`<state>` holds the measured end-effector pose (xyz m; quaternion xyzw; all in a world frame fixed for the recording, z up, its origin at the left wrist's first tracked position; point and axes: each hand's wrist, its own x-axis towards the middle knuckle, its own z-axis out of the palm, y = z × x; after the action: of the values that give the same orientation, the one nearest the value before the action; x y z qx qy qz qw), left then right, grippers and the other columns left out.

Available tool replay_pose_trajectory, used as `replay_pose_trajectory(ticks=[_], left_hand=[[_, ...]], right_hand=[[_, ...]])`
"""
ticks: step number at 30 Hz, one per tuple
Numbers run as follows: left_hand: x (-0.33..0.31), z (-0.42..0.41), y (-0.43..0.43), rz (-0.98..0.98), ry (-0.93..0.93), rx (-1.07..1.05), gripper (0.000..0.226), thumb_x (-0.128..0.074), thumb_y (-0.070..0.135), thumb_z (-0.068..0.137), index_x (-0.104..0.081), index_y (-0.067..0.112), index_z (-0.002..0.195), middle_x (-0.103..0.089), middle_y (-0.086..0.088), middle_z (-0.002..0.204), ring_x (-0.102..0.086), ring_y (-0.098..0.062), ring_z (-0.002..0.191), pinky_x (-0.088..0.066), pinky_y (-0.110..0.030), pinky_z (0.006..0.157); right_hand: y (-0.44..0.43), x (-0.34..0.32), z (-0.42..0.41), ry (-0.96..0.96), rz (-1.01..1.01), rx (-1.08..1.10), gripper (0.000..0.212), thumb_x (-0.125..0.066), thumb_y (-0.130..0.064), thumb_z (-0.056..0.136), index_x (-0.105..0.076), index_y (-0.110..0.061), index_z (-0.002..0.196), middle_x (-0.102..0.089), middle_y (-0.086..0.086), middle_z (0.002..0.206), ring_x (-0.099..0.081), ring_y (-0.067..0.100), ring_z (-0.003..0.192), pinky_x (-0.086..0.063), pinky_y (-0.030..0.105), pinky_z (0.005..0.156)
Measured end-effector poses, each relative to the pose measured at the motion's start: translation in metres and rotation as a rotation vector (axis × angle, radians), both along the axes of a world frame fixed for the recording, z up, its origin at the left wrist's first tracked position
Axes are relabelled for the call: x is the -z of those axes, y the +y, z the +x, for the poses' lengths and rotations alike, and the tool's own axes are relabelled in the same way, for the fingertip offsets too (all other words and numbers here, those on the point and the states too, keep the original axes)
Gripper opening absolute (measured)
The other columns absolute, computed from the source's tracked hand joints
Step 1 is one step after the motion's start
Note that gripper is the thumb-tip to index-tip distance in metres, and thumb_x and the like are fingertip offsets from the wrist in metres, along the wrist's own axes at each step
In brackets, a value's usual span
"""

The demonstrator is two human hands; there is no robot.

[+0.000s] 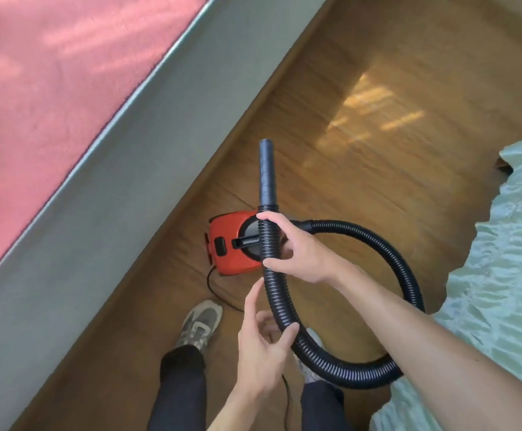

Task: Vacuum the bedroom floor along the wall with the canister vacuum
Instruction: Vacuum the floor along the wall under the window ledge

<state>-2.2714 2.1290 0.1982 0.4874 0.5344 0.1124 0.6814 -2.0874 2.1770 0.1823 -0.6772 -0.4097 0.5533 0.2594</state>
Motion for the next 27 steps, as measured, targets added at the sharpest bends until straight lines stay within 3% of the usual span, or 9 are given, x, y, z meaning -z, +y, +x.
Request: replay_pose_trajectory(ticks=[3,9,11,14,16,19,22,27], left_hand=[[-0.001,0.012,-0.014,0.028,-0.026,-0.064,0.083,-0.077,0.008,0.082,-0.035,0.043,0.144,-0.069,0.016,0.108,-0.066,-0.017,0.094,-0.052,-0.026,0.090],[0.007,0.005,-0.059,-0.019,-0.105,-0.297,0.082,-0.078,0.012,0.083,-0.035,0.045,0.144,-0.065,-0.001,0.120,-0.064,-0.022,0.099,-0.054,-0.034,0.092],[0.009,-0.008,-0.075,-0.033,-0.089,-0.376,0.082,-0.078,0.016,0.082,-0.034,0.048,0.144,-0.061,-0.003,0.127,-0.063,-0.023,0.101,-0.054,-0.036,0.093],[0.012,-0.031,-0.096,-0.080,-0.124,-0.512,0.081,-0.079,0.021,0.080,-0.036,0.051,0.141,-0.061,-0.005,0.126,-0.064,-0.028,0.101,-0.055,-0.046,0.093],[0.014,-0.042,-0.104,-0.116,-0.156,-0.581,0.081,-0.079,0.016,0.080,-0.038,0.053,0.139,-0.064,-0.009,0.119,-0.068,-0.031,0.098,-0.057,-0.045,0.090],[0.016,-0.053,-0.128,-0.174,-0.208,-0.746,0.083,-0.078,0.006,0.082,-0.038,0.050,0.140,-0.069,-0.011,0.106,-0.072,-0.031,0.091,-0.059,-0.040,0.084],[0.020,-0.051,-0.148,-0.213,-0.255,-0.898,0.085,-0.075,0.001,0.083,-0.036,0.047,0.142,-0.071,-0.009,0.102,-0.073,-0.027,0.090,-0.059,-0.037,0.082],[0.044,-0.032,-0.189,-0.288,-0.308,-1.086,0.086,-0.077,0.002,0.082,-0.036,0.053,0.139,-0.071,-0.013,0.106,-0.073,-0.030,0.093,-0.058,-0.054,0.084]], right_hand=[[0.000,0.002,0.015,0.059,-0.027,-0.096,0.076,-0.072,-0.017,0.085,-0.032,-0.047,0.141,-0.053,-0.015,0.120,-0.059,-0.006,0.080,-0.048,0.022,0.082],[0.001,0.014,-0.007,0.200,-0.119,-0.283,0.071,-0.071,-0.008,0.087,-0.039,-0.048,0.136,-0.053,0.010,0.121,-0.062,0.016,0.085,-0.061,0.037,0.072],[0.000,0.015,-0.031,0.247,-0.208,-0.333,0.070,-0.068,-0.002,0.089,-0.041,-0.046,0.136,-0.053,0.016,0.113,-0.062,0.023,0.084,-0.062,0.048,0.078],[0.000,0.016,-0.068,0.251,-0.300,-0.445,0.068,-0.066,0.001,0.091,-0.040,-0.037,0.140,-0.050,0.010,0.105,-0.063,0.020,0.082,-0.063,0.040,0.074],[0.004,0.016,-0.089,0.221,-0.339,-0.525,0.066,-0.066,0.001,0.091,-0.040,-0.034,0.140,-0.050,0.009,0.103,-0.063,0.019,0.085,-0.062,0.037,0.070],[0.001,0.015,-0.128,0.137,-0.380,-0.700,0.066,-0.065,0.002,0.091,-0.039,-0.031,0.141,-0.050,0.009,0.101,-0.062,0.021,0.087,-0.063,0.044,0.075],[-0.007,0.019,-0.155,0.047,-0.395,-0.863,0.067,-0.065,0.002,0.091,-0.037,-0.028,0.144,-0.047,0.006,0.098,-0.060,0.016,0.079,-0.062,0.032,0.062],[-0.038,0.044,-0.180,-0.091,-0.480,-1.050,0.072,-0.065,0.002,0.090,-0.035,-0.032,0.146,-0.050,0.014,0.110,-0.063,0.024,0.092,-0.062,0.049,0.075]])
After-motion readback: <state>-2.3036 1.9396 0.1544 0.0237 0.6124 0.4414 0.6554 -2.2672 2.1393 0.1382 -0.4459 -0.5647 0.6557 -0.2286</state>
